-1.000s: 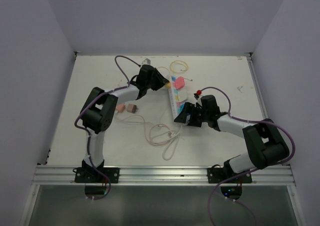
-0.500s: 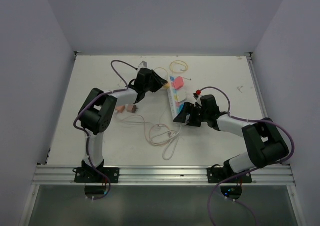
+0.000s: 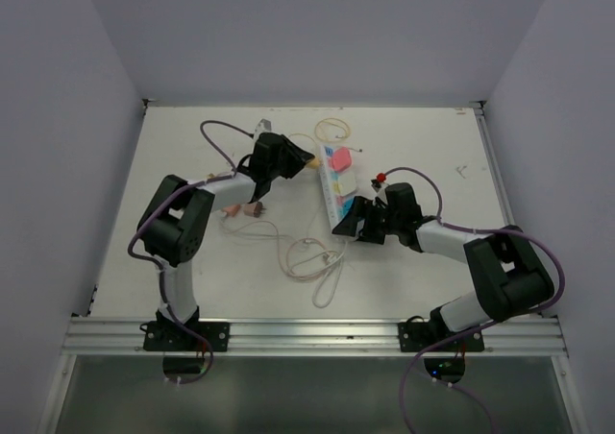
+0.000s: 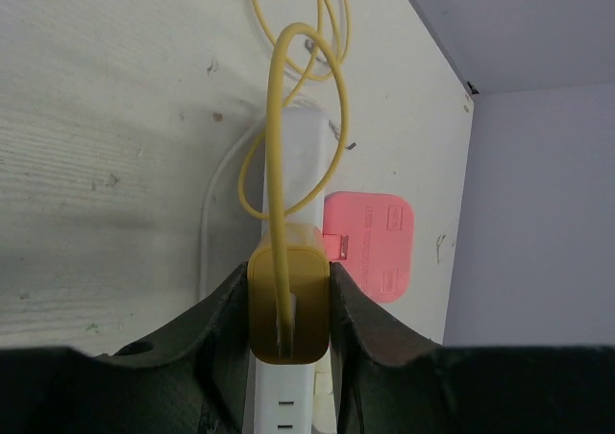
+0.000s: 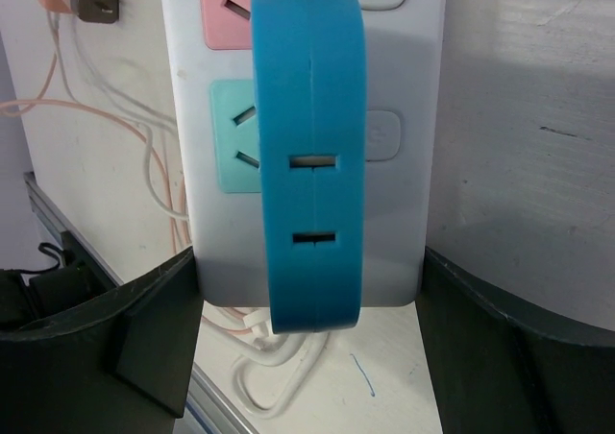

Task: Pull the plug off the socket

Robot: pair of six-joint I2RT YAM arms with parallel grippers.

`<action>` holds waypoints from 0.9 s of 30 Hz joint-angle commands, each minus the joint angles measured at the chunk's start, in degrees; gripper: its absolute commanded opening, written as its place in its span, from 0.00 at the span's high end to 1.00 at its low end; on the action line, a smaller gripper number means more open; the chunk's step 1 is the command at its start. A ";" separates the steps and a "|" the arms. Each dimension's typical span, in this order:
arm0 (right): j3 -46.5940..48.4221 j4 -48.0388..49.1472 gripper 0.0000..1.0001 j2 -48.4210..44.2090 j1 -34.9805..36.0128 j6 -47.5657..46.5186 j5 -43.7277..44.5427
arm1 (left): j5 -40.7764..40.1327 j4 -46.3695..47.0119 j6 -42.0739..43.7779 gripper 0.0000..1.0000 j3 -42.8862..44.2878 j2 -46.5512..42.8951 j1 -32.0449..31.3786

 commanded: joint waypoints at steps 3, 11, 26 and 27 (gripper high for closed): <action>-5.03 -16.25 1.00 4.66 -1.65 2.58 11.28 | -0.51 3.86 -1.07 1.00 -0.34 -6.49 0.57; -5.11 -16.51 1.00 4.66 -1.83 2.84 11.89 | -1.83 2.55 -0.54 1.00 -1.13 -11.06 2.06; -5.55 -15.72 1.00 4.05 -1.91 2.84 11.89 | 4.40 -4.92 10.00 0.99 -12.82 -22.67 14.09; -5.55 -15.81 1.00 4.22 -1.91 2.84 11.98 | 5.11 -6.06 11.75 0.99 -13.17 -22.32 14.80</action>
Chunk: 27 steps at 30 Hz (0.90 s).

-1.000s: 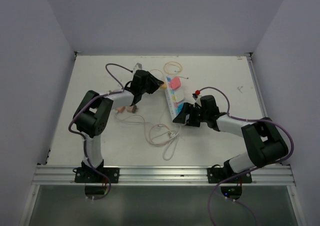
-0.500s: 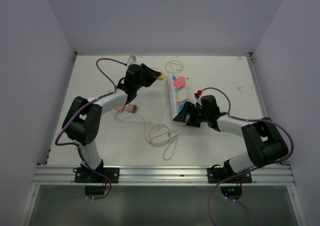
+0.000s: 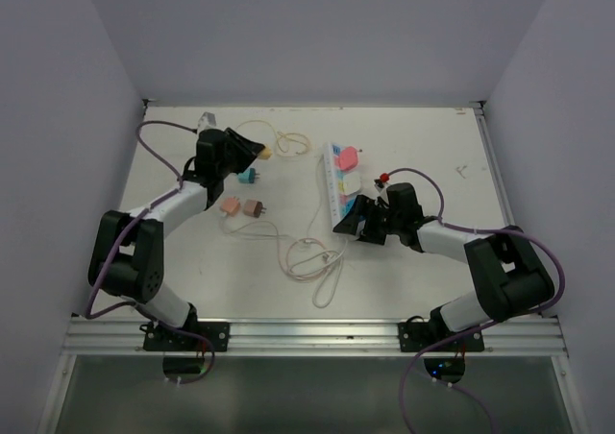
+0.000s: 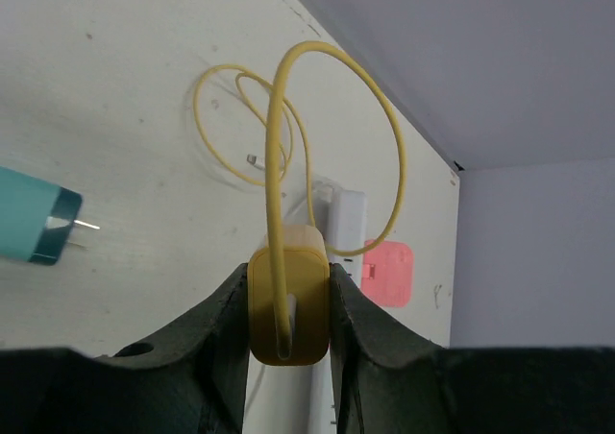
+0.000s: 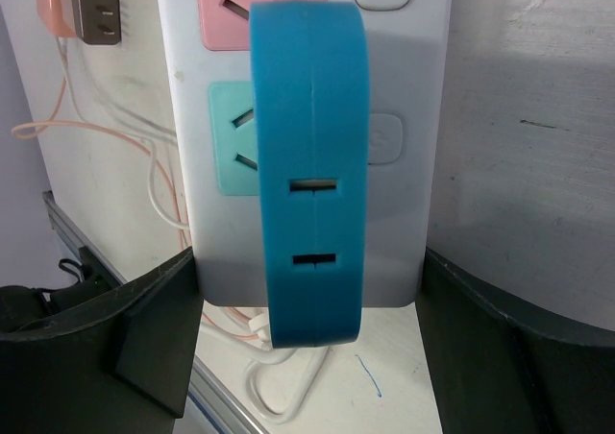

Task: Pull the plug off the socket

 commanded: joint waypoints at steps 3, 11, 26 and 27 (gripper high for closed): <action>-4.83 -16.05 1.00 4.51 -1.11 -0.83 11.22 | 4.18 -2.86 7.42 0.99 -3.10 -0.50 4.17; -5.01 -15.79 1.00 4.16 -1.11 -0.83 11.30 | 8.04 -1.28 9.09 0.93 -5.57 4.77 7.77; -4.57 -17.10 1.00 3.72 -1.11 -0.83 12.18 | 9.46 -5.49 11.55 0.40 -6.44 3.37 9.27; -4.57 -17.36 1.00 3.55 -1.11 -0.83 12.18 | 9.19 -5.84 11.82 0.32 -6.18 2.68 9.27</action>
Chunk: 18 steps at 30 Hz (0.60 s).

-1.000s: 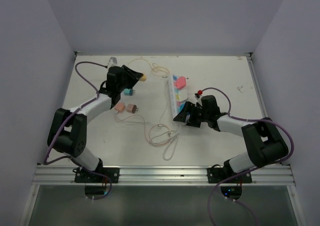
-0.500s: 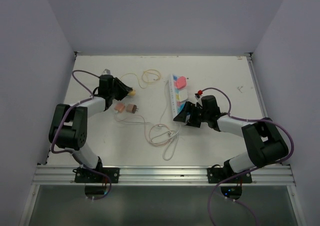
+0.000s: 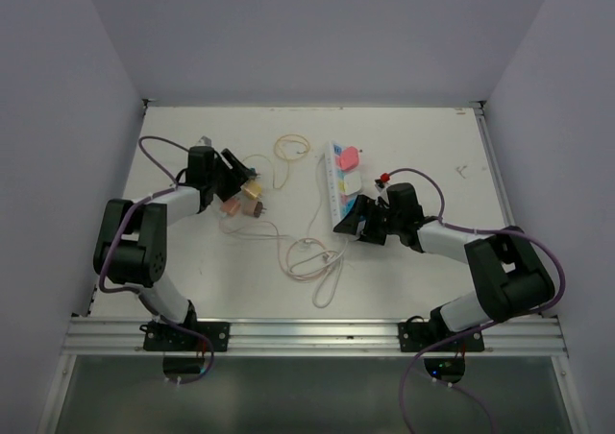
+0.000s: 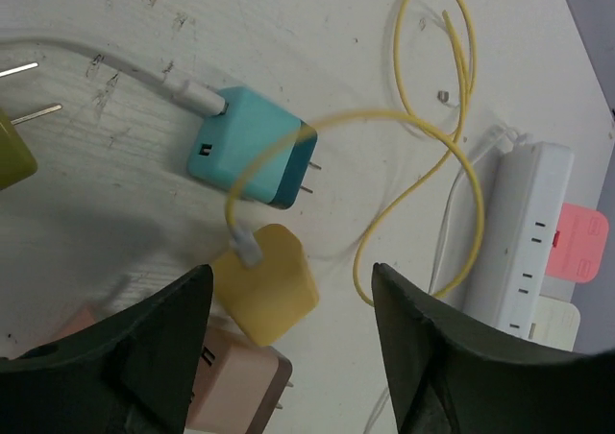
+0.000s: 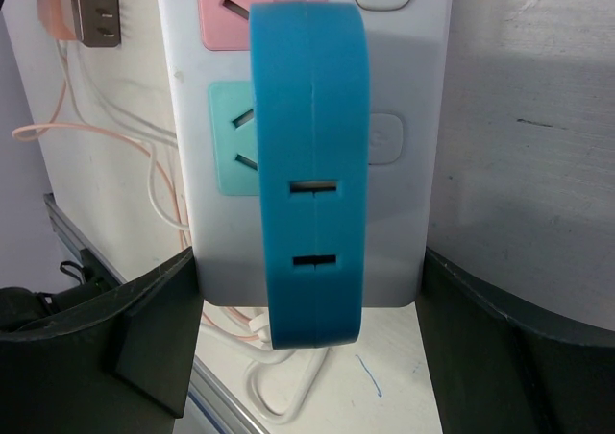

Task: Pull the plug off the socket

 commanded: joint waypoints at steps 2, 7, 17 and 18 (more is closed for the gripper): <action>-4.39 -17.48 1.00 3.57 -1.04 -1.12 12.10 | 0.36 -2.41 2.00 0.24 0.20 -3.71 0.53; -4.13 -17.83 1.00 3.74 -0.95 -1.20 12.01 | -0.35 -5.41 2.45 0.06 1.43 -7.31 0.53; -3.78 -17.83 1.00 3.92 -0.78 -1.47 11.66 | -0.79 -12.35 4.11 0.00 2.14 -15.92 0.44; -3.69 -18.00 1.00 3.92 -0.69 -1.55 11.74 | -0.52 -13.05 4.29 0.00 2.57 -16.63 0.44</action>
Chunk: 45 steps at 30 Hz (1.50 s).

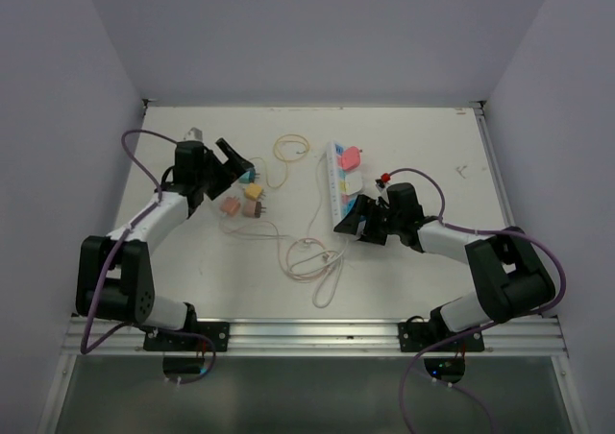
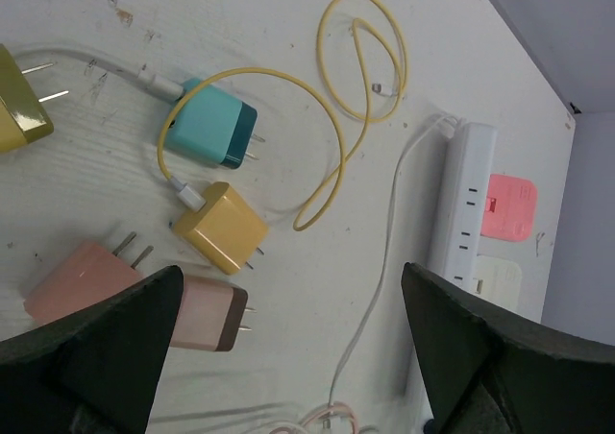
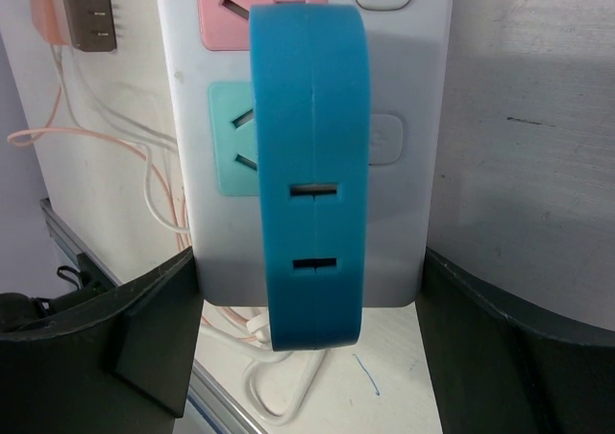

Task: Pull the plug off the socket

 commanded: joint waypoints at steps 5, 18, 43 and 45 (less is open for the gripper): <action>-3.12 -18.60 1.00 4.09 0.25 -1.73 11.92 | -0.55 -5.64 2.59 0.01 2.62 -9.07 0.42; -3.29 -19.13 1.00 1.89 2.01 -1.99 12.28 | -4.76 -8.63 0.66 0.02 3.15 -15.85 -6.87; -0.22 -15.70 1.00 4.97 7.02 -4.89 7.62 | -6.61 5.51 -7.60 0.04 11.06 11.65 -27.00; -0.21 -14.91 1.00 4.97 7.20 -5.07 6.83 | -6.70 7.97 -9.18 0.05 11.76 14.55 -27.18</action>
